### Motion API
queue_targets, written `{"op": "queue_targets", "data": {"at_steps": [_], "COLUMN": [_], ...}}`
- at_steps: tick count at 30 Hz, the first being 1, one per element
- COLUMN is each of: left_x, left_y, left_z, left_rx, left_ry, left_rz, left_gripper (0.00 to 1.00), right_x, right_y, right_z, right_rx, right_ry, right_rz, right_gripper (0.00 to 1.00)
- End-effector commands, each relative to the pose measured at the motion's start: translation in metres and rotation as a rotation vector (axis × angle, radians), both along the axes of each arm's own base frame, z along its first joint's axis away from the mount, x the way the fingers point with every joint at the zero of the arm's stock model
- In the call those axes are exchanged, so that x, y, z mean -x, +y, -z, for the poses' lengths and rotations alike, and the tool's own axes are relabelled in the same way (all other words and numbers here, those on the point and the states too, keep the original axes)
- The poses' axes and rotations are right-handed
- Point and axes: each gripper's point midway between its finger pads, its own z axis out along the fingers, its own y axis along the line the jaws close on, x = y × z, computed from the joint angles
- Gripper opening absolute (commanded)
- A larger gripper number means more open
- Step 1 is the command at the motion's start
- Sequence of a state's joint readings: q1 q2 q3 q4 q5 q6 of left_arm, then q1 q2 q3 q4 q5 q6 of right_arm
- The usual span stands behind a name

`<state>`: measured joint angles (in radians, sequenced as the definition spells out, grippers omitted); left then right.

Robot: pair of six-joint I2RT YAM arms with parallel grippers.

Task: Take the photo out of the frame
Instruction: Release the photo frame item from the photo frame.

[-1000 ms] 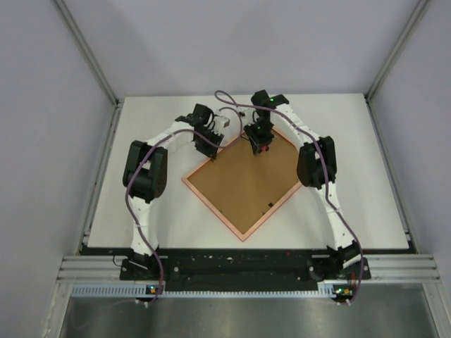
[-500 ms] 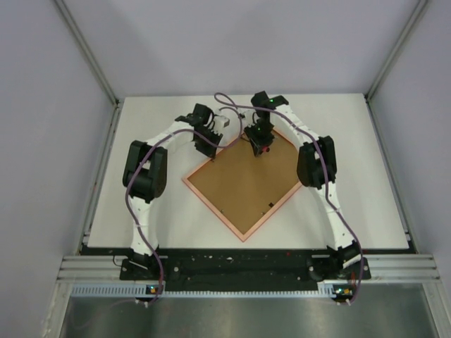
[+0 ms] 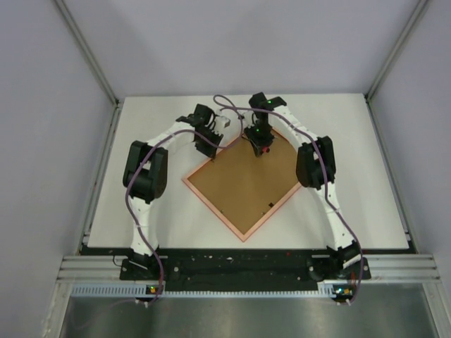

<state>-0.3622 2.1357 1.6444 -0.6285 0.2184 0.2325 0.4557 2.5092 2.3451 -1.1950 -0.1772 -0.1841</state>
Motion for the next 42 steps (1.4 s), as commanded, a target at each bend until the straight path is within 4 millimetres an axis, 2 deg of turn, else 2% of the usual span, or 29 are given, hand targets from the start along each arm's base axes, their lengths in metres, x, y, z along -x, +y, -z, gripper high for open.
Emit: {"op": "queue_targets", "data": {"at_steps": [1,11,15,22,25,37,42], "left_x": [0.021,0.034,0.034,0.038,0.038,0.041,0.040], "left_y": [0.003,-0.002,0.000,0.006,0.010,0.016,0.017], "left_z": [0.013,0.011,0.011,0.016,0.019,0.020,0.020], "left_rx": [-0.035,-0.032,-0.041,-0.066,-0.082,-0.108,-0.113], "left_ry": [0.065,0.088,0.084,0.095,0.096,0.089,0.085], "left_rz": [-0.018,-0.012,-0.026,-0.052,-0.065,-0.076,-0.077], "left_gripper": [0.18,0.17,0.14,0.08,0.06,0.03,0.03], "right_x": [-0.026,-0.033,-0.041,-0.046,-0.047,-0.051,-0.055], "right_y": [0.001,0.005,-0.006,-0.016,-0.022,-0.031,-0.042], "right_z": [-0.001,-0.001,-0.003,-0.015,-0.013,-0.016,-0.018], "right_rx": [0.030,0.061,0.166,0.227,0.253,0.234,0.228], "right_ry": [-0.102,-0.147,-0.218,-0.285,-0.291,-0.283,-0.279], "right_rz": [0.034,0.057,0.092,0.141,0.157,0.210,0.249], "right_gripper": [0.00,0.00,0.00,0.00,0.00,0.00,0.00]}}
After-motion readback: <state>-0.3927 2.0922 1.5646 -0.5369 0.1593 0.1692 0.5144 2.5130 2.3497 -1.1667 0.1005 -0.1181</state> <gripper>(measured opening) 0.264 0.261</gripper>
